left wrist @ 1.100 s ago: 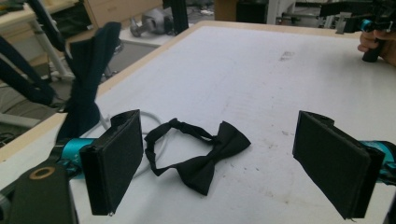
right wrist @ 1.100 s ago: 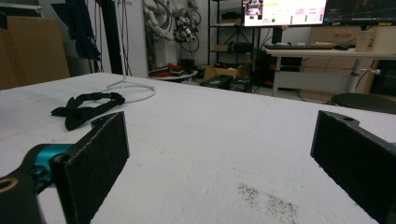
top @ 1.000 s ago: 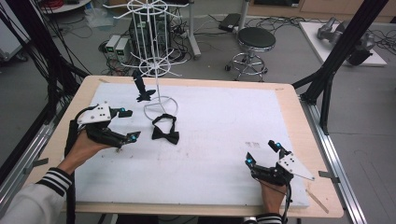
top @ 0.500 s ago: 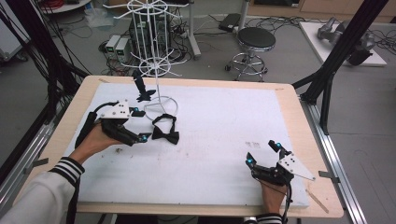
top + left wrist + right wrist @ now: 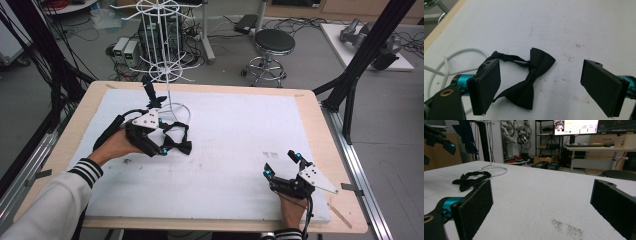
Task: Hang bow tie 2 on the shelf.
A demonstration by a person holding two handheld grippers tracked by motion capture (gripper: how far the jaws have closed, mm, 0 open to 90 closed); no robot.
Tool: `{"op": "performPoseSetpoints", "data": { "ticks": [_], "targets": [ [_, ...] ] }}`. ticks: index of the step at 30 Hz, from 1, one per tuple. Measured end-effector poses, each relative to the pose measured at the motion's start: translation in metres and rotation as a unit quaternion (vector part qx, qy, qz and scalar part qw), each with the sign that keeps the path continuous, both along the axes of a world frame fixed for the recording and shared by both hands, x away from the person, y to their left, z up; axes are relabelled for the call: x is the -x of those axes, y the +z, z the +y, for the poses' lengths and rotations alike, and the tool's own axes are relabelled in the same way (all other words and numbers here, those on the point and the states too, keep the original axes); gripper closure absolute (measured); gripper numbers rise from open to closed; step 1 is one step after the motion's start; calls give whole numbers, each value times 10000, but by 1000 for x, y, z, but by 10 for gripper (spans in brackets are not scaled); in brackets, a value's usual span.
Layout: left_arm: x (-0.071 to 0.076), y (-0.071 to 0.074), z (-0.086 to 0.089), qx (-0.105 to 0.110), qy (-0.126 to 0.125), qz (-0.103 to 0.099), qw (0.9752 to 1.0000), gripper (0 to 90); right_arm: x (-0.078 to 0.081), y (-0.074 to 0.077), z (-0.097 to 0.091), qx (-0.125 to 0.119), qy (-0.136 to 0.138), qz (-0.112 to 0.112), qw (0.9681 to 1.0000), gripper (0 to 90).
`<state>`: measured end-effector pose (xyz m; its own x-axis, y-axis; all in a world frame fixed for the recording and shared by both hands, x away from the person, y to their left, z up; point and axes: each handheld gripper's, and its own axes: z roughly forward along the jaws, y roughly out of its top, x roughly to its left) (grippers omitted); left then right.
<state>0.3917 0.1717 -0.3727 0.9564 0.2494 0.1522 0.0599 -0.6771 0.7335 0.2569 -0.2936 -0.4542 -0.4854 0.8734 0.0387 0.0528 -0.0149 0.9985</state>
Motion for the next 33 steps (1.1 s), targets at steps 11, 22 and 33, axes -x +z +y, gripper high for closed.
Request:
{"op": "performPoseSetpoints", "data": {
  "ticks": [11,22,33],
  "targets": [
    [-9,-14,-17,-572,-131,77,9982,170,0,0,-1,-20,-5,-12,10000,36],
    [-17,-24,-24,-1032,-146,165,9944,185,1,0,-1,-6,-13,-52,10000,36],
    [-22,-36,-29,-1322,-168,274,9907,223,1,0,0,-30,-12,-23,10000,36]
  ]
}}
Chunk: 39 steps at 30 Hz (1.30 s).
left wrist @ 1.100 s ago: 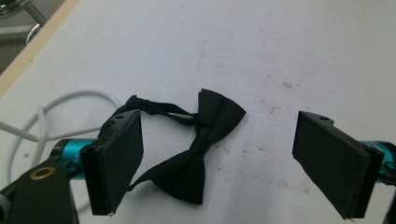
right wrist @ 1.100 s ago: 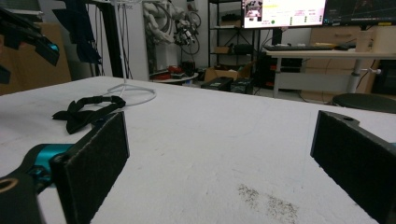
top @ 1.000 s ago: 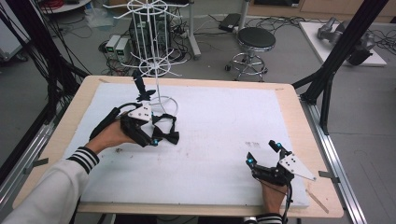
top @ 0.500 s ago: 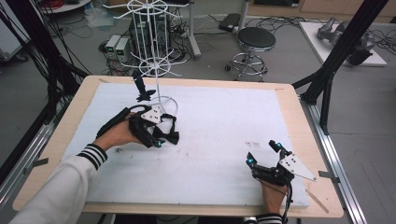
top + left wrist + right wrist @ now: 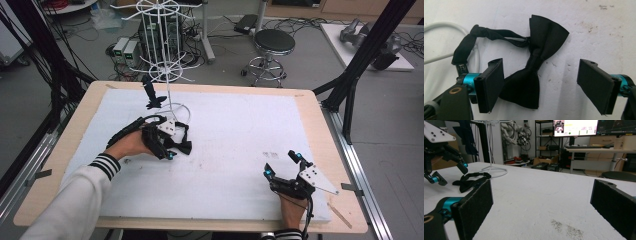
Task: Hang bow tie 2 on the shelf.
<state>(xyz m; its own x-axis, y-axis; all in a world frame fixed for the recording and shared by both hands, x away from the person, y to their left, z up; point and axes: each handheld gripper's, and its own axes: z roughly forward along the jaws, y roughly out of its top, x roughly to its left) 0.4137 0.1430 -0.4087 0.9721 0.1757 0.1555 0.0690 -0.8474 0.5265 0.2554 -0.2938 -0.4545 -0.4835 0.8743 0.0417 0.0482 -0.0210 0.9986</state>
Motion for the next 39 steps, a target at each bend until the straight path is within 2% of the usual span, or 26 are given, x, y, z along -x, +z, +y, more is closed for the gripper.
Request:
{"op": "performPoseSetpoints", "data": {
  "ticks": [9,14,19,24,29,34,39],
  "targets": [
    [-6,1,-16,-363,-118,6,9993,275,0,0,0,-12,6,2,10000,36],
    [-9,1,-22,-557,-158,46,9983,339,0,0,-1,-19,6,9,10000,36],
    [-10,0,-24,-760,-213,59,9969,428,0,0,-1,-23,11,0,10000,36],
    [-11,1,-25,-862,-139,56,9962,517,0,0,-1,-26,9,-7,10000,36],
    [-12,-1,-28,-1081,-206,113,9939,608,0,0,0,-29,9,-2,10000,36],
    [-10,0,-31,-1155,-224,237,9928,736,0,0,-1,-27,6,2,10000,36],
    [-8,0,-32,-1167,-134,224,9928,759,0,0,-1,-27,9,-27,10000,36]
  ]
}}
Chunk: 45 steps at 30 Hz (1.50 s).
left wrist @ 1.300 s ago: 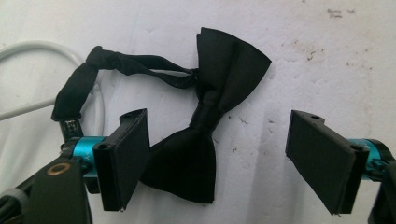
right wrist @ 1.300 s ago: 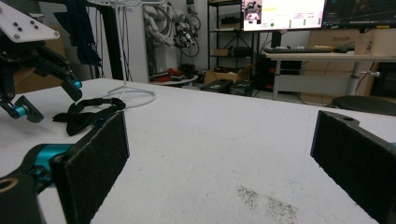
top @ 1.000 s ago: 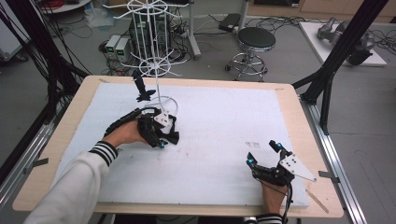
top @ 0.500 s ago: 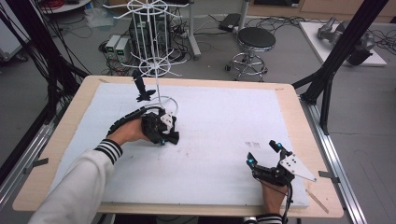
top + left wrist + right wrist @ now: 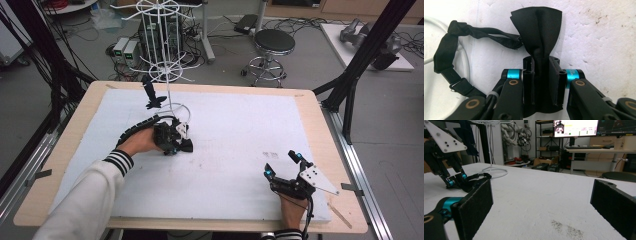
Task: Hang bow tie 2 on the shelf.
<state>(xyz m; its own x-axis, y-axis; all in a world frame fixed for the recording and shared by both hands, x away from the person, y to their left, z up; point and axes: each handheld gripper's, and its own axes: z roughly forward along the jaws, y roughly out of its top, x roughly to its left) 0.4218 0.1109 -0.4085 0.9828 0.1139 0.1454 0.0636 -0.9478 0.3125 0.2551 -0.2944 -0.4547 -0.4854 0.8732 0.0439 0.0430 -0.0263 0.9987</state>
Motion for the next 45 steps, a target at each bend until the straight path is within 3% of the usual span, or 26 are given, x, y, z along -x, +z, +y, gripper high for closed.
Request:
{"op": "performPoseSetpoints", "data": {
  "ticks": [9,13,17,23,26,27,32,34,35,36,39,45],
  "targets": [
    [4,7,2,395,49,107,9992,761,0,0,0,6,1,-3,10000,36],
    [7,14,5,606,106,40,9981,761,0,0,0,8,-5,-11,10000,36],
    [9,20,13,1041,275,138,9941,762,0,0,0,18,-6,-17,10000,37],
    [13,28,24,1575,430,95,9865,764,0,0,0,37,-9,-35,10000,36],
    [16,33,29,1878,505,8,9809,765,0,0,0,44,-12,-35,10000,36],
    [17,34,30,2085,541,23,9765,765,0,0,0,45,-14,-34,10000,36],
    [22,41,36,2666,599,-73,9619,765,0,0,0,52,-16,-49,10000,36],
    [23,45,40,2945,635,-103,9535,766,0,0,0,48,-14,-45,10000,36],
    [24,47,42,3039,642,-133,9504,766,0,0,0,50,-17,-43,10000,36],
    [24,48,44,3075,622,-163,9494,766,0,0,0,48,-17,-41,10000,36],
    [27,53,49,3333,665,-227,9402,765,0,0,0,48,-13,-42,10000,36],
    [30,60,56,3480,685,-368,9343,766,0,0,0,46,-21,-42,10000,37]
  ]
}}
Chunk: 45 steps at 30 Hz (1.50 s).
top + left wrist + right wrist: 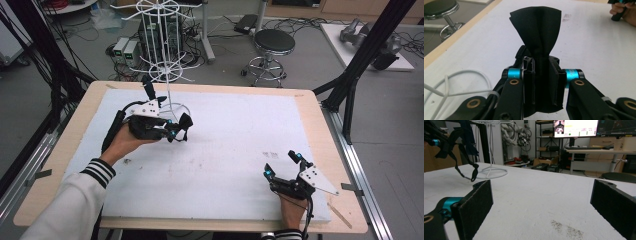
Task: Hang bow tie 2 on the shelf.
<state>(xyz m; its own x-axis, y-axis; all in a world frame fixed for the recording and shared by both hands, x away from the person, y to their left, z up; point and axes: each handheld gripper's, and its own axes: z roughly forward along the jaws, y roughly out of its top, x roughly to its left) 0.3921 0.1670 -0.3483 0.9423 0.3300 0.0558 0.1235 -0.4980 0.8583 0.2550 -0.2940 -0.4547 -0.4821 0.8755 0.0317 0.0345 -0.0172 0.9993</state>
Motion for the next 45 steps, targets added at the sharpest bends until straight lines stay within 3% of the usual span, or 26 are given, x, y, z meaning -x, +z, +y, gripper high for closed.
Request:
{"op": "performPoseSetpoints", "data": {
  "ticks": [9,13,21,30,38,45],
  "targets": [
    [3,7,5,424,57,-128,9990,767,1,0,1,-22,16,40,10000,36],
    [3,9,9,508,69,-151,9986,767,1,0,1,-24,17,42,10000,36],
    [6,19,16,880,134,-183,9959,770,1,0,1,-18,14,35,10000,36],
    [8,29,19,1021,169,-222,9944,770,1,0,1,0,16,34,10000,36],
    [9,37,21,1208,305,-302,9918,771,1,0,1,1,17,32,10000,37],
    [9,49,23,1448,459,-386,9876,771,1,0,1,-10,16,38,10000,36]
  ]
}}
